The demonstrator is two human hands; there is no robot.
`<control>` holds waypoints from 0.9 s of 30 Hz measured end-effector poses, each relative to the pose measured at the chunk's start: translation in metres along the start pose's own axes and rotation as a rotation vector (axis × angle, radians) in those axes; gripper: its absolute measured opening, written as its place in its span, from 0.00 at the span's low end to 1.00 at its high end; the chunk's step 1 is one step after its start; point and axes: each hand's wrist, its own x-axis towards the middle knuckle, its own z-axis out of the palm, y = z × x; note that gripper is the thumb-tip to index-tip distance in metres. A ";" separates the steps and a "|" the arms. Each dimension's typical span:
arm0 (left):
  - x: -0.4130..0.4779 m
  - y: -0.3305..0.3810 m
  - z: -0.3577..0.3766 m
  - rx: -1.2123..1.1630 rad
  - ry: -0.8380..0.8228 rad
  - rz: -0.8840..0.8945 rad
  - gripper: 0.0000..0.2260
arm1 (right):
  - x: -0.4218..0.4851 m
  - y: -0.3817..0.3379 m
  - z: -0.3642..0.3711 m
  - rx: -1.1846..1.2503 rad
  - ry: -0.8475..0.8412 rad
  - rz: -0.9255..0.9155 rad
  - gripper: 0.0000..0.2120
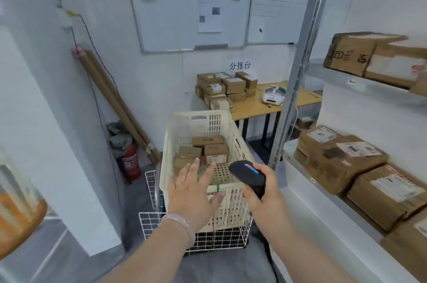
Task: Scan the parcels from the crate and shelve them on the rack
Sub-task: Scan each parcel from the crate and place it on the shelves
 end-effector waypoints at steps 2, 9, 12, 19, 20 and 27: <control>0.027 -0.008 0.008 -0.003 -0.013 -0.018 0.33 | 0.030 0.006 0.010 0.003 -0.021 0.001 0.23; 0.128 -0.026 0.036 -0.009 -0.091 -0.118 0.33 | 0.140 0.032 0.028 -0.019 -0.088 0.005 0.22; 0.164 -0.034 0.045 -0.016 -0.123 -0.157 0.33 | 0.184 0.043 0.040 0.011 -0.127 0.028 0.22; 0.221 -0.068 0.077 -0.072 -0.220 -0.266 0.33 | 0.254 0.069 0.083 -0.008 -0.181 0.078 0.22; 0.229 -0.075 0.083 -0.079 -0.237 -0.277 0.33 | 0.263 0.074 0.091 -0.020 -0.180 0.084 0.22; 0.292 -0.132 0.138 -0.126 -0.375 -0.321 0.34 | 0.323 0.106 0.157 -0.060 -0.214 0.197 0.22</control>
